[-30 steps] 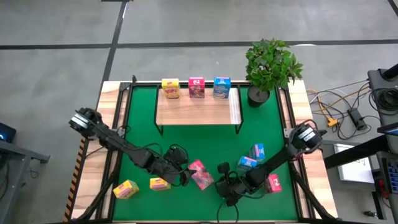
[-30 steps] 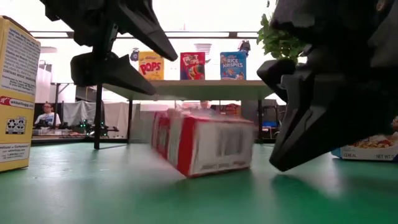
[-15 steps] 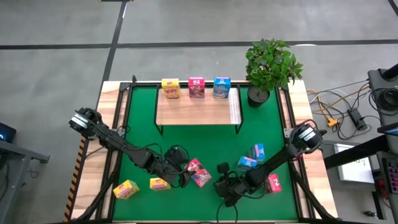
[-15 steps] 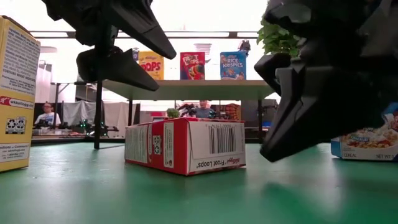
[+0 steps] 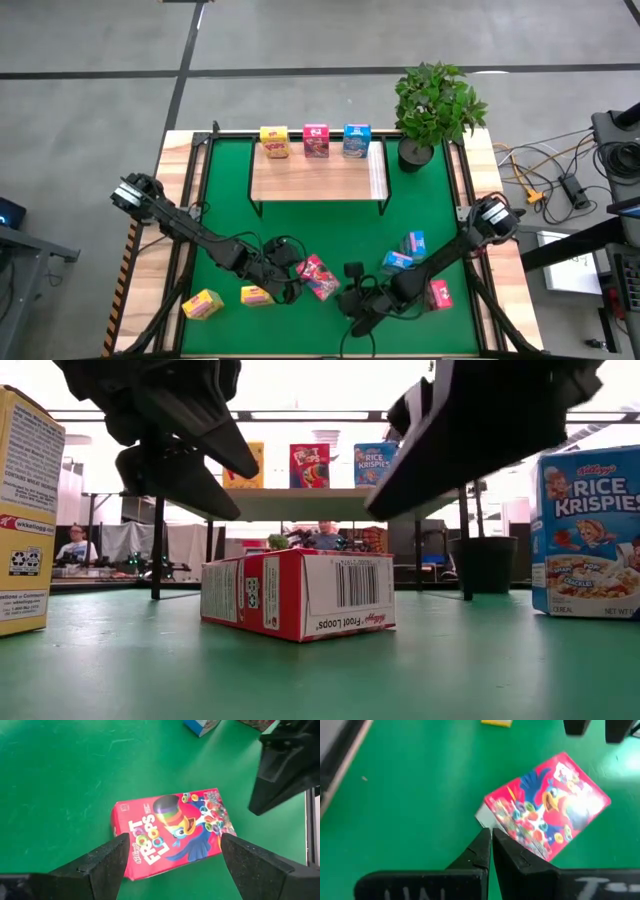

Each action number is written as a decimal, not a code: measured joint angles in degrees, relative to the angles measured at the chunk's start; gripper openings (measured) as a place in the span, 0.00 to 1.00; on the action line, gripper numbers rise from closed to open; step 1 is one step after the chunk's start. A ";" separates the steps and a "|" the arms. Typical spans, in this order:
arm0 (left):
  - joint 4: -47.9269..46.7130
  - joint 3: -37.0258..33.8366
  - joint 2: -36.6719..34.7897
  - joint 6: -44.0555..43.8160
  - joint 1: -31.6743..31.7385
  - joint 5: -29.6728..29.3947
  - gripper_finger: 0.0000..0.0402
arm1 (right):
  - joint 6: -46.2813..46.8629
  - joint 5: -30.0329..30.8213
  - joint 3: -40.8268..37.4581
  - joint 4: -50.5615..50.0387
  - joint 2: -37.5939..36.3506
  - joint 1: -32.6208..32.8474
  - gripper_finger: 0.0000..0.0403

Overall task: Stack cereal on shelf
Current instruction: Put the top red cereal box on the shelf aligned with the other red cereal box

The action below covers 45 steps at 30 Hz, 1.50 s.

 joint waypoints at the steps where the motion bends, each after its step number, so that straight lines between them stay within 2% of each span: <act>1: -0.01 0.01 0.00 0.00 0.04 -0.04 0.74 | 0.01 -0.03 0.31 0.05 0.00 -0.07 0.02; 6: 0.02 0.01 0.00 0.00 0.11 -0.85 0.74 | 0.54 2.77 0.24 0.18 0.44 -1.68 0.02; 12: 0.01 -0.01 0.02 -0.03 0.11 -0.92 0.74 | 0.21 2.39 -0.71 -0.21 1.82 -3.32 0.02; 18: -0.15 0.00 0.04 -0.43 0.11 -1.07 0.74 | -0.31 -1.20 -0.92 0.19 2.16 -3.17 0.02; 23: 0.72 0.01 0.04 -3.01 0.11 -1.70 0.74 | 0.02 -1.72 -1.16 0.31 2.50 -2.59 0.02; 31: 2.24 0.01 0.04 -4.94 0.11 -1.70 0.74 | -0.46 -0.35 -1.28 0.52 4.44 -1.35 0.02; 45: 2.44 0.01 0.04 -2.36 0.10 -1.68 0.74 | 0.31 0.25 -1.34 0.70 5.40 -0.21 0.02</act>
